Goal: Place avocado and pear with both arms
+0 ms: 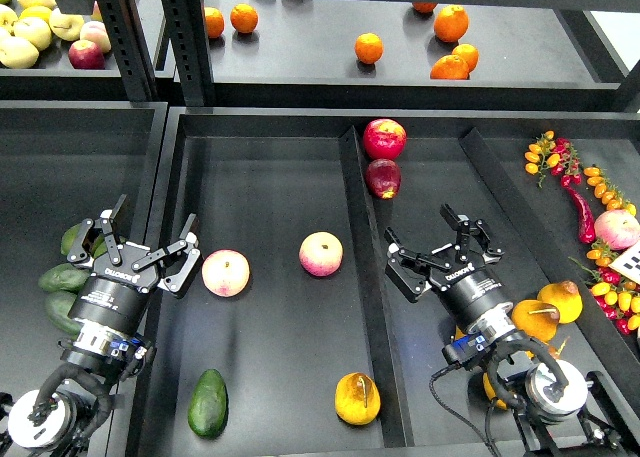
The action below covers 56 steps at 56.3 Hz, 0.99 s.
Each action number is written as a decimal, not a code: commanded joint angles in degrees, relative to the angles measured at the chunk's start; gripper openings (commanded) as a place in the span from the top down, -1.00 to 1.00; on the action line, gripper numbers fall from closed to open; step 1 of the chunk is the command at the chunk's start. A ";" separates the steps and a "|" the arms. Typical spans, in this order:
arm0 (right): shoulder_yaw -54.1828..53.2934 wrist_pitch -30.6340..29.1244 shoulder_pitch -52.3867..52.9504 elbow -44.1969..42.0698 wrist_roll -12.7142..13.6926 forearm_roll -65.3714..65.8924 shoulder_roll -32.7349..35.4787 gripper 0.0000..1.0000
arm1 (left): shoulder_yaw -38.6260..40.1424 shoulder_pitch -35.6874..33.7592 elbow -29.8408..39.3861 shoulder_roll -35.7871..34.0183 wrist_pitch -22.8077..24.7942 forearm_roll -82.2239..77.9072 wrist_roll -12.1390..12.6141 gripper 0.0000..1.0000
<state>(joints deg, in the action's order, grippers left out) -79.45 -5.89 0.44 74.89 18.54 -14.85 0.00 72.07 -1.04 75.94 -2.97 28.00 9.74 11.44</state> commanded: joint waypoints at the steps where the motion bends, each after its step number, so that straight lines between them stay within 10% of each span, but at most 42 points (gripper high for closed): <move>1: 0.00 0.00 0.00 0.00 0.01 0.00 0.00 -0.99 | -0.18 -2.38 -0.70 -2.73 0.00 -1.92 3.06 -0.99; 25: 0.35 0.62 0.09 -0.18 0.01 0.26 0.00 -0.99 | -10.28 -12.75 -0.44 -17.33 0.00 -3.41 16.33 -0.99; 56: -0.44 0.88 0.44 -0.27 -0.61 0.79 0.00 -0.99 | -30.14 -28.93 -0.97 -27.00 -0.23 -7.37 16.56 -0.99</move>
<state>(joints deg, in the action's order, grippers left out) -79.80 -5.01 0.79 74.70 17.93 -14.14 0.00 46.10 -27.28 75.02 -28.84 27.68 2.94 28.01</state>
